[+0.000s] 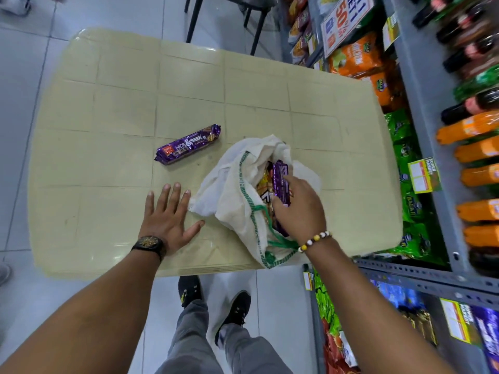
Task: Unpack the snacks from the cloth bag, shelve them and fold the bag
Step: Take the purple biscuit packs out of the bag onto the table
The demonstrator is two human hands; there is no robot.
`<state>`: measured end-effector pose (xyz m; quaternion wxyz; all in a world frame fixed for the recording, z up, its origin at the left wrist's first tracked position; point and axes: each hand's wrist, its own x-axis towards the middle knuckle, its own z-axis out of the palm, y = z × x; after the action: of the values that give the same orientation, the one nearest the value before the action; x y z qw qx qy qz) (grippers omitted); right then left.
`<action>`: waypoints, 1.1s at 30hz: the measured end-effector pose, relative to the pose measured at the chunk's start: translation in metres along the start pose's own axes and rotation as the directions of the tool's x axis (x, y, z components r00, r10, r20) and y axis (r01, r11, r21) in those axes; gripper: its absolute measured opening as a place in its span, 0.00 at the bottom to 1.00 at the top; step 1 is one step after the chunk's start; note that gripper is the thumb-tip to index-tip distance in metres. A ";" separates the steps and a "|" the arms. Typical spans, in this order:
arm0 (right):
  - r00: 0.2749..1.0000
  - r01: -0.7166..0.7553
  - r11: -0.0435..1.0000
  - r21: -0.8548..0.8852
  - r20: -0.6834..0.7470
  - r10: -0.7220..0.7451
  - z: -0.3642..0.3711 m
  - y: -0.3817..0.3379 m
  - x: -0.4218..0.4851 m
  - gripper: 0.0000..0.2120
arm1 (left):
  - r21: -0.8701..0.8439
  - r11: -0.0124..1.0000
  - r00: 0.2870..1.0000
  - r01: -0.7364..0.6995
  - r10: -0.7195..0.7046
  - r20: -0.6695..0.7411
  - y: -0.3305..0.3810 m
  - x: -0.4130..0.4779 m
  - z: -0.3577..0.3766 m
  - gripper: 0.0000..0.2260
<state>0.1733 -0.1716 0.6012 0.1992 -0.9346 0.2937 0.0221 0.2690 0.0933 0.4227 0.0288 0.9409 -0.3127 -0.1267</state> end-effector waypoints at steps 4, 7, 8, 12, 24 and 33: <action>0.995 -0.098 0.995 0.007 0.016 0.098 0.018 0.009 -0.011 0.27 | -0.010 1.000 1.000 -0.001 0.001 -0.009 0.000 0.001 0.001 0.39; 0.986 -0.169 0.985 0.038 0.010 0.169 0.022 0.008 -0.007 0.21 | -0.019 1.000 1.000 0.001 -0.001 -0.014 0.000 0.000 0.001 0.39; 0.983 -0.186 0.982 0.043 0.009 0.186 0.022 0.007 -0.006 0.20 | -0.021 1.000 1.000 0.000 -0.001 -0.014 0.000 0.000 0.000 0.39; 0.973 -0.230 0.969 0.086 0.008 0.230 0.018 0.003 -0.004 0.20 | -0.026 1.000 1.000 0.001 -0.002 -0.009 0.000 0.000 0.000 0.39; 0.977 -0.069 0.979 0.194 -0.185 0.105 -0.063 -0.039 0.055 0.25 | -0.040 0.999 1.000 -0.001 0.001 -0.017 0.000 0.001 0.000 0.39; 0.979 0.181 0.984 0.006 0.091 -0.181 -0.023 -0.033 0.219 0.31 | -0.037 0.999 0.999 -0.010 0.008 -0.046 -0.002 0.002 0.004 0.39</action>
<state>0.3706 -0.2742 0.5994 0.2126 -0.9557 0.1982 0.0470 0.2701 0.0938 0.4179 0.0542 0.9414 -0.3139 -0.1108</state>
